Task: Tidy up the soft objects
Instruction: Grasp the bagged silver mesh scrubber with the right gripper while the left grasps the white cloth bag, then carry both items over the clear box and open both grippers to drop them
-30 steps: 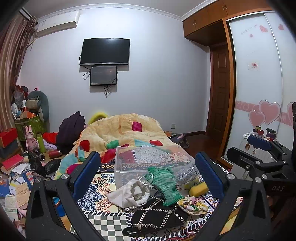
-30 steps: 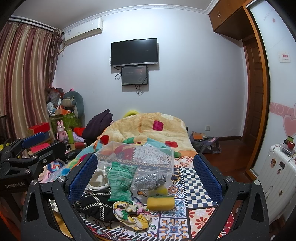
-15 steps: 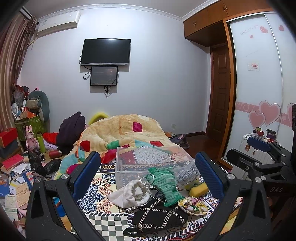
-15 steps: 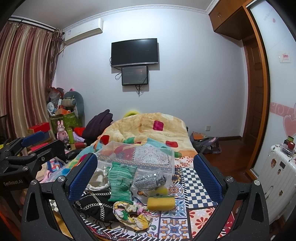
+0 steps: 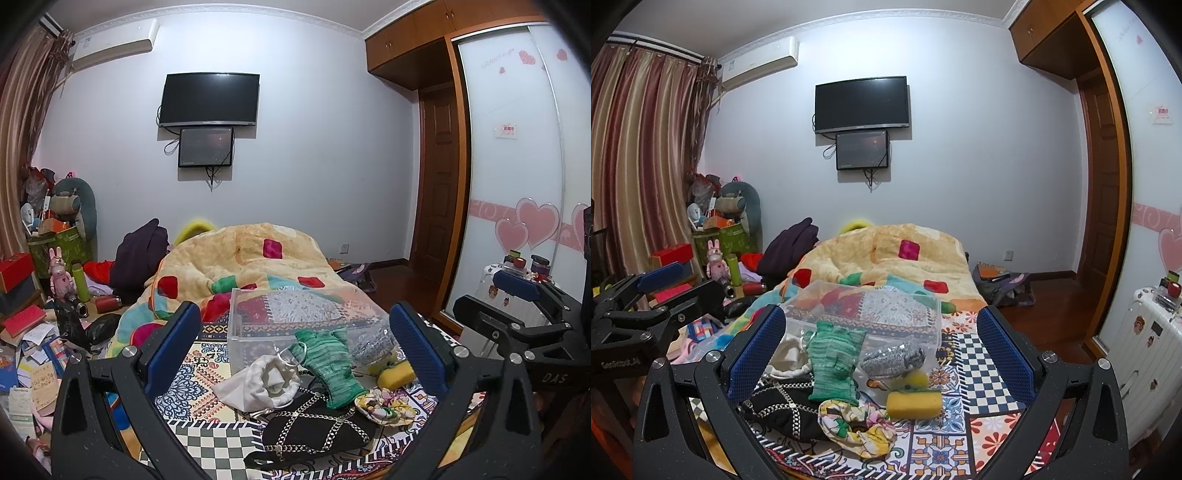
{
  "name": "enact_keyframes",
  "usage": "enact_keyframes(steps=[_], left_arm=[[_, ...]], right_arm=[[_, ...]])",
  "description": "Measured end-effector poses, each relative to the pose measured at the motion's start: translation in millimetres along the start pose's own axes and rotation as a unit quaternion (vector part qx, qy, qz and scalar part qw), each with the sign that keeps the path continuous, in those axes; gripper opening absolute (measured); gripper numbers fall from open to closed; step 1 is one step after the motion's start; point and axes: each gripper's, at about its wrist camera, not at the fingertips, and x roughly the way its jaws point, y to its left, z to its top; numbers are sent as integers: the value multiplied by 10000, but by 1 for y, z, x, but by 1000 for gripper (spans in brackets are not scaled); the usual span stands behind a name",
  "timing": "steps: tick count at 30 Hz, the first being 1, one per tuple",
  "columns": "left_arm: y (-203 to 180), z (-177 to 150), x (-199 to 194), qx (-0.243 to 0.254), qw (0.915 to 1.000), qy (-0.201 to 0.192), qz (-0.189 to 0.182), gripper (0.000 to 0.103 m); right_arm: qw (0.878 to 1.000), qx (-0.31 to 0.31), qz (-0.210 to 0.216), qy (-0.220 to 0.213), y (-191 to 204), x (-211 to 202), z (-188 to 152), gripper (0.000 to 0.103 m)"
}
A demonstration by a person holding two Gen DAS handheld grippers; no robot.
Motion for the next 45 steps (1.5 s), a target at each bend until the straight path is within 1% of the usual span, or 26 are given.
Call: enact_keyframes(steps=[3, 7, 10, 15, 16, 18, 19, 21, 23, 25, 27, 28, 30, 31, 33, 34, 35, 36, 37, 39, 40, 42, 45], left_arm=[[2, -5, 9, -11, 9999, 148, 36, 103], [6, -15, 30, 87, 9985, 531, 99, 103], [16, -25, 50, -8, 9961, 877, 33, 103], [37, -39, 78, -260, 9911, 1305, 41, 103], [40, -41, 82, -283, 9902, 1369, 69, 102], [47, -47, 93, -316, 9874, 1543, 151, 92], [51, -50, 99, -342, 9854, 1658, 169, 90], [57, -57, 108, -459, 9821, 1819, 169, 88], [65, -64, 115, -627, 9783, 1963, 197, 87], [71, -73, 123, -757, 9738, 2133, 206, 83], [73, -80, 129, -800, 9702, 2277, 208, 77], [73, -82, 131, -800, 9693, 2319, 193, 75], [70, -88, 135, -760, 9676, 2404, 150, 72], [69, -90, 136, -740, 9670, 2436, 134, 71], [66, -95, 140, -707, 9650, 2525, 76, 63], [64, -97, 141, -704, 9638, 2572, 38, 60], [64, -98, 142, -703, 9631, 2599, 12, 52], [62, -99, 142, -696, 9626, 2620, -3, 45], [61, -100, 142, -678, 9626, 2622, 8, 43], [59, -100, 139, -644, 9646, 2556, -10, 29], [58, -100, 138, -627, 9652, 2539, 1, 28], [57, -98, 134, -606, 9672, 2466, 34, 20], [55, -95, 125, -570, 9703, 2351, 56, 19]], right_arm=[[9999, 14, 34, 126, -1, 6, -3, 103], [9989, 118, 65, 443, -8, 22, -10, 103], [9968, 285, 12, 741, -17, 37, -16, 103], [9917, 492, -1, 1191, -33, 59, -26, 103], [9906, 518, 17, 1263, -34, 62, -27, 103], [9888, 566, 32, 1383, -37, 68, -29, 101], [9877, 589, 44, 1451, -39, 72, -31, 100], [9857, 616, 74, 1567, -40, 79, -34, 95], [9835, 643, 59, 1689, -41, 87, -36, 95], [9814, 662, 14, 1801, -41, 95, -37, 94], [9791, 700, 65, 1909, -40, 103, -40, 89], [9779, 714, 88, 1961, -39, 106, -42, 88], [9758, 726, 121, 2059, -38, 111, -45, 78], [9745, 729, 128, 2119, -36, 114, -46, 76], [9720, 750, 169, 2220, -35, 119, -48, 66], [9711, 773, 199, 2251, -35, 120, -49, 64], [9705, 790, 224, 2265, -34, 120, -50, 60], [9705, 791, 240, 2266, -35, 122, -50, 54], [9709, 763, 257, 2255, -34, 123, -50, 51], [9725, 674, 213, 2220, -32, 120, -50, 46], [9734, 631, 198, 2194, -30, 120, -49, 44], [9747, 543, 220, 2158, -28, 118, -49, 34], [9767, 466, 220, 2084, -27, 114, -47, 29]])
